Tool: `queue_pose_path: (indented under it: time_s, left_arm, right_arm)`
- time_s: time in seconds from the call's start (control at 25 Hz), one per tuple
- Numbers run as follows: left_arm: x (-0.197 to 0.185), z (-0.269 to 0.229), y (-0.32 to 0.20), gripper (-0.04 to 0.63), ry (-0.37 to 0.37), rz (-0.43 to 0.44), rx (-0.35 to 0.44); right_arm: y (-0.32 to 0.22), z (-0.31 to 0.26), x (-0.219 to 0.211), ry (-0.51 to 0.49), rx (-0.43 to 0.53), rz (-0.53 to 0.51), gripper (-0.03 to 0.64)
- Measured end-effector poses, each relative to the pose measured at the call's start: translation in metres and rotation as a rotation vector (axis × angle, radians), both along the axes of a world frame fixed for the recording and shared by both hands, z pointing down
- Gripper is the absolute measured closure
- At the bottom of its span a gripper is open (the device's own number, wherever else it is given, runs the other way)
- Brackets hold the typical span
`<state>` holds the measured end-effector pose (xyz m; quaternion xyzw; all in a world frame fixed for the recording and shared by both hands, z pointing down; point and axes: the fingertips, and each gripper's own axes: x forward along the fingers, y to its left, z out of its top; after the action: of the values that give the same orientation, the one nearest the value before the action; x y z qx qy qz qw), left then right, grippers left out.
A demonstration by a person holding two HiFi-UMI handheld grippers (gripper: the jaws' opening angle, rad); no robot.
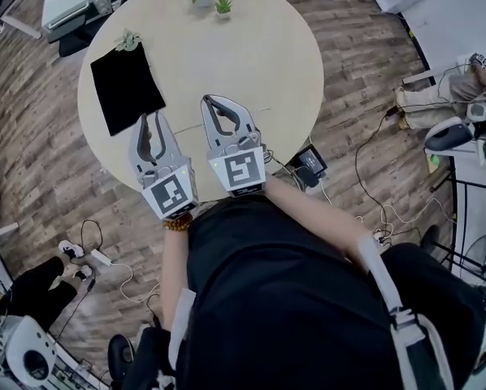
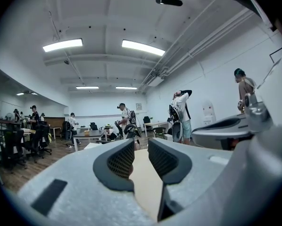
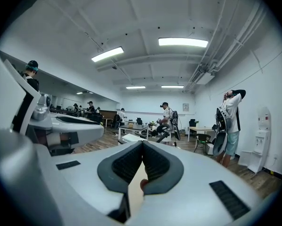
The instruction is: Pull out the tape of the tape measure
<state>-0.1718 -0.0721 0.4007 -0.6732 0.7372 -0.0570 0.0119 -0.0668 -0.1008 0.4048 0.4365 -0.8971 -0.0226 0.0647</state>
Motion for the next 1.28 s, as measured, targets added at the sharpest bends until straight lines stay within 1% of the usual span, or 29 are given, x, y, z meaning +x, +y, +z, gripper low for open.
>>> queue_pose_path:
  time_s: [0.28,0.36,0.52,0.68,0.84,0.92,1.04,1.16,1.28]
  left_arm:
    - [0.0,0.003,0.001,0.5,0.007,0.005,0.012]
    - [0.0,0.01,0.002,0.506,-0.003,0.004,0.008]
    - [0.005,0.018,0.003,0.522,-0.014,0.018,0.005]
    - [0.007,0.022,0.005,0.541,-0.009,0.031,0.001]
    - [0.011,0.025,0.008,0.567,-0.007,0.042,0.004]
    - [0.012,0.027,0.01,0.58,-0.005,0.048,0.002]
    - [0.013,0.031,0.011,0.583,-0.002,0.056,-0.006]
    - [0.013,0.037,0.014,0.583,0.016,0.061,-0.022]
    - [0.012,0.045,0.014,0.584,0.034,0.067,-0.043]
  right_arm:
    - [0.008,0.013,-0.007,0.018,-0.013,-0.037,0.617]
    - [0.009,0.017,-0.007,0.019,-0.015,-0.041,0.617]
    - [0.008,0.024,-0.004,0.02,-0.015,-0.044,0.617]
    - [0.008,0.022,-0.004,0.014,-0.059,-0.033,0.617]
    - [0.011,0.032,-0.003,0.026,-0.052,-0.045,0.617]
    - [0.012,0.029,-0.004,0.021,-0.07,-0.043,0.617]
    - [0.014,0.03,-0.004,0.02,-0.08,-0.045,0.617]
    - [0.015,0.04,-0.006,0.03,-0.073,-0.058,0.617]
    - [0.014,0.045,-0.009,0.034,-0.098,-0.059,0.618]
